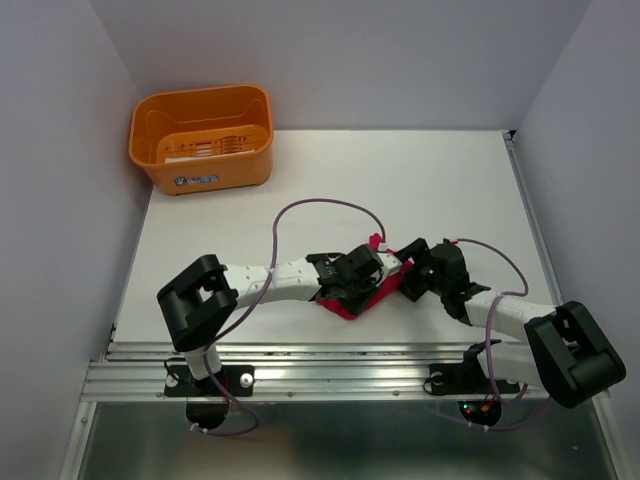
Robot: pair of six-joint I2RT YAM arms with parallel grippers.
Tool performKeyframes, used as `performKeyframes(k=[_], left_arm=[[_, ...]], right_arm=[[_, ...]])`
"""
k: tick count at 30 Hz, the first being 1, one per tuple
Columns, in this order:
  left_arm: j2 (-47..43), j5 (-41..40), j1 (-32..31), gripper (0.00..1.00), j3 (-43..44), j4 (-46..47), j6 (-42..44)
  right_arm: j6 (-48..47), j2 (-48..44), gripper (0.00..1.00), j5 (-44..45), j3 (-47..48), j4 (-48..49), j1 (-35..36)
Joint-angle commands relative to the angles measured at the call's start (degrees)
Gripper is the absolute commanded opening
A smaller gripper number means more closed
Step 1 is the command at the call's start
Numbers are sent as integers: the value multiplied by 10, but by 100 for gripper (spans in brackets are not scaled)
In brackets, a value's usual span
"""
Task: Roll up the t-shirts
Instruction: Roll the T-shirt to the center of the board.
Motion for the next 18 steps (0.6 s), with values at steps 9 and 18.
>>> performKeyframes(k=[9,18], left_arm=[[-33,51,27,0,-1,26,10],[-45,31,26,45,10,7,29]], right_arm=[[36,-40,81,37,-64,53,2],[25,41,12,8,-45,120,2]])
